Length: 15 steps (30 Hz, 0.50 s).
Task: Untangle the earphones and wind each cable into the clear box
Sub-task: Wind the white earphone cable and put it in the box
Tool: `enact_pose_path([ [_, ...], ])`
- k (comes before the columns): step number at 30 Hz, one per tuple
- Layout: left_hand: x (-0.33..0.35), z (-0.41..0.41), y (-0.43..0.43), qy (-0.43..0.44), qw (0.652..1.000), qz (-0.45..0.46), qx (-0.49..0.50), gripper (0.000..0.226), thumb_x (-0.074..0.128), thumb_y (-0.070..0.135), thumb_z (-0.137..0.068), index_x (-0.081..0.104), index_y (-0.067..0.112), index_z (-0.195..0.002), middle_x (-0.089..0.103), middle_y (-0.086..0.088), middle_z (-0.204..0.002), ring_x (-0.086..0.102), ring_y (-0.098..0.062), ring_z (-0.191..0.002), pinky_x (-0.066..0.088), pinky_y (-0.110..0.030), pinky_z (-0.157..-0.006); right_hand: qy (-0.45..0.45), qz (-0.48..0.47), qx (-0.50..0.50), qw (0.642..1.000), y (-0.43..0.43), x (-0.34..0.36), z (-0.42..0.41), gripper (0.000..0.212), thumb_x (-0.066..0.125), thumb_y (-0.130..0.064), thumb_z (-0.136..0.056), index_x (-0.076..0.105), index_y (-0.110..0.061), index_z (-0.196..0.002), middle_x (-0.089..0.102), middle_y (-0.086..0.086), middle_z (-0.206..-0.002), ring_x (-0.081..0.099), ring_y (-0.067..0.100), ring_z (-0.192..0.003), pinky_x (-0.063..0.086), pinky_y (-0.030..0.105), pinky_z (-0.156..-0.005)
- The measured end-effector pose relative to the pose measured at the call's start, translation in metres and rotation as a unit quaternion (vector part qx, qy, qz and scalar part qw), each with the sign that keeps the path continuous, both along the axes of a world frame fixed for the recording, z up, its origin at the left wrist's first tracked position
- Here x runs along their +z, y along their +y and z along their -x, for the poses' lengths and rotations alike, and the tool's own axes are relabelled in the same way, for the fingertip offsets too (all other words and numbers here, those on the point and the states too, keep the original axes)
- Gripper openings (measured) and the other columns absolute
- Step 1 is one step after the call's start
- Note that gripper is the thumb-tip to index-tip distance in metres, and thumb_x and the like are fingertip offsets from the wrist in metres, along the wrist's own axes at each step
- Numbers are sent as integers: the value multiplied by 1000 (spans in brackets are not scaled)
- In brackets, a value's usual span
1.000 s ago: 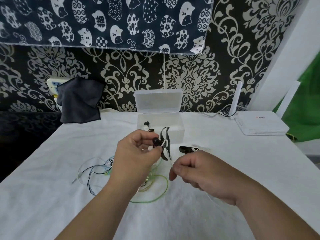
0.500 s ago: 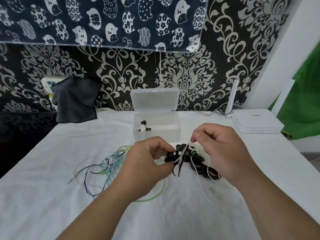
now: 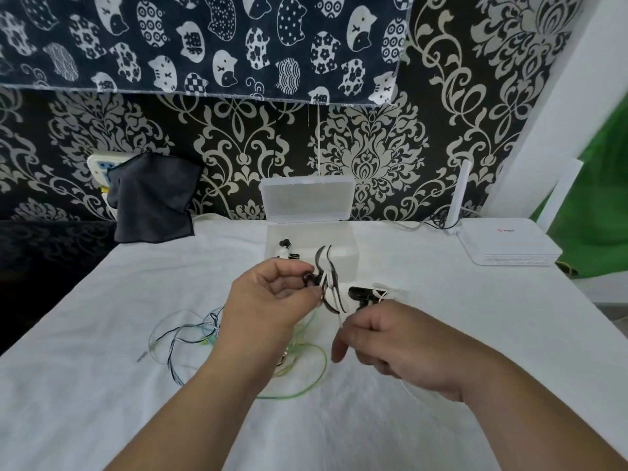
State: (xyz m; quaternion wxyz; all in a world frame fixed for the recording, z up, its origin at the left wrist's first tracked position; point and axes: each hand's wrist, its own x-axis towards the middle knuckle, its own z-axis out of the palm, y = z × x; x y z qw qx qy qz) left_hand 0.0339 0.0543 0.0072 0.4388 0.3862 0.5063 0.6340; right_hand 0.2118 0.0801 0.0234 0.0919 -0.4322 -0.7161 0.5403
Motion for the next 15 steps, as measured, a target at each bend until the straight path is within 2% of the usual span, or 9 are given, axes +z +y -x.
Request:
enact_pose_path([
  [6, -4, -2, -1, 187, 982, 14, 27, 26, 76, -7, -73, 71, 16, -84, 72, 3, -73, 62, -8, -64, 48, -18, -62, 111, 34, -20, 993, 2, 8, -4, 32, 52, -19, -102, 72, -12, -78, 38, 0, -57, 28, 13, -52, 24, 21, -48],
  [10, -2, -5, -4, 303, 953, 3, 20, 28, 78, 1, -72, 70, 27, -77, 71, 16, -74, 65, 0, -70, 50, -15, -69, 210, 14, -140, 968, 4, 10, -6, 37, 50, -14, -100, 69, -12, -68, 43, 5, -54, 33, 13, -45, 25, 19, -43],
  [12, -1, -6, -5, 323, 946, 12, 2, 28, 78, 2, -71, 70, 29, -76, 70, 19, -75, 65, 1, -72, 47, -10, -66, 205, -20, -174, 963, 7, 10, -8, 37, 54, -15, -99, 68, -13, -65, 42, 5, -53, 31, 14, -46, 22, 22, -44],
  [15, -1, -8, -7, 339, 939, 22, -47, 25, 77, 1, -72, 71, 25, -78, 70, 19, -73, 65, -1, -71, 50, -14, -63, 150, -91, -184, 967, 7, 10, -11, 31, 59, -14, -94, 66, -9, -64, 41, 0, -50, 32, 12, -47, 23, 23, -47],
])
